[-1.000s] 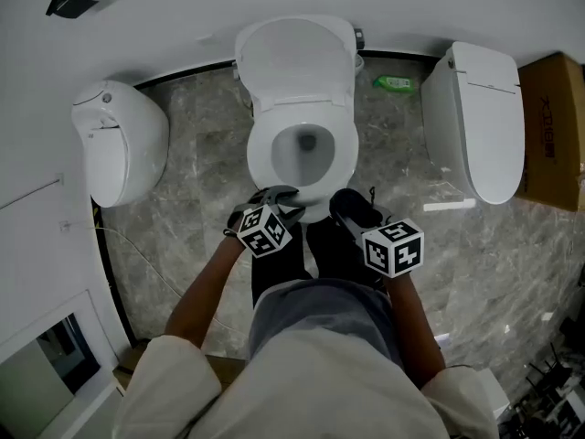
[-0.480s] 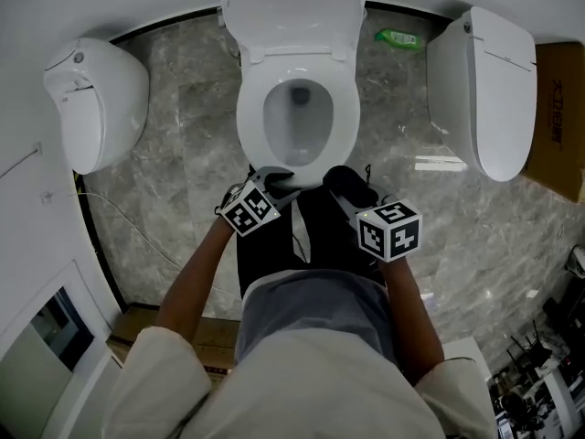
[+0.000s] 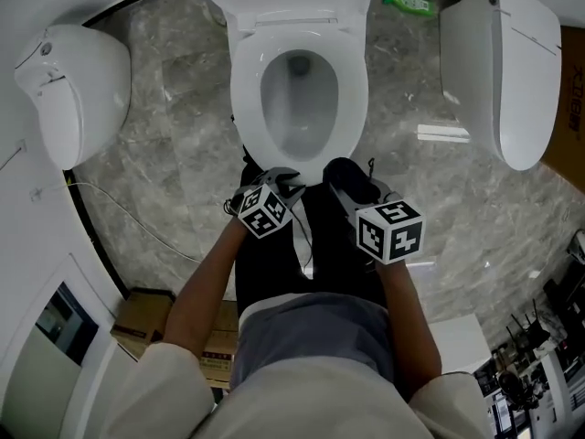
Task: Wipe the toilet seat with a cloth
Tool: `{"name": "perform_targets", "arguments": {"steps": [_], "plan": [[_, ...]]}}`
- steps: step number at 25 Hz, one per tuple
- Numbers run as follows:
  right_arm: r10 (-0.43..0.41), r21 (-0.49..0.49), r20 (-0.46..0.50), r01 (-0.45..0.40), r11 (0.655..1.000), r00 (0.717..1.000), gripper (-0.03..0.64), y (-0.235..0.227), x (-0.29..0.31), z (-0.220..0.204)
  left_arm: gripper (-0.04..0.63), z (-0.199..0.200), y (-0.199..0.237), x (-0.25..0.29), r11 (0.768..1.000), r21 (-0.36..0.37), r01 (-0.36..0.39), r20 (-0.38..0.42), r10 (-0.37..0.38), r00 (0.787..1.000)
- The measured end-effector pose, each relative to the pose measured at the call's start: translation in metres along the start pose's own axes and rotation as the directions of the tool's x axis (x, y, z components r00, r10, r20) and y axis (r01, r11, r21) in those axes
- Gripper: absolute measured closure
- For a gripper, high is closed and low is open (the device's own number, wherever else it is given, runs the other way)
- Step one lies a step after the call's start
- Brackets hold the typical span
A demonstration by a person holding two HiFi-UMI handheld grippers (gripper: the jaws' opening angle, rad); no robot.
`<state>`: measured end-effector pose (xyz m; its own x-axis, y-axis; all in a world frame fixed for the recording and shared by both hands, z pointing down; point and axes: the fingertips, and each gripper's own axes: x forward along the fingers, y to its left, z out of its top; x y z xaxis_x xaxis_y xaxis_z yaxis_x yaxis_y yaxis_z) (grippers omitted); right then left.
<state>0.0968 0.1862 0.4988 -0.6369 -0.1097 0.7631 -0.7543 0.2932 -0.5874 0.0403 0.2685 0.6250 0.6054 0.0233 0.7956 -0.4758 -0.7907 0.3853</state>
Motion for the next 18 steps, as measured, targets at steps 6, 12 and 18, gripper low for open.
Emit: {"name": "perform_targets", "arguments": {"steps": [6,12,18], "plan": [[-0.033,0.053,-0.029,0.034,0.998,0.999,0.518,-0.030,0.022,-0.028,0.572,-0.032,0.025,0.044,0.995,-0.090,-0.037,-0.020,0.035,0.999],[-0.052,0.058,-0.045,0.054,0.997,0.998,0.518,-0.053,0.044,-0.035,0.581,-0.050,0.038,0.074,0.987,-0.151,-0.055,-0.069,0.045,0.997],[-0.071,0.072,-0.034,0.074,0.995,0.997,0.518,-0.076,0.070,-0.025,0.584,-0.061,0.045,0.090,0.975,-0.216,-0.060,-0.085,0.043,0.995]]}}
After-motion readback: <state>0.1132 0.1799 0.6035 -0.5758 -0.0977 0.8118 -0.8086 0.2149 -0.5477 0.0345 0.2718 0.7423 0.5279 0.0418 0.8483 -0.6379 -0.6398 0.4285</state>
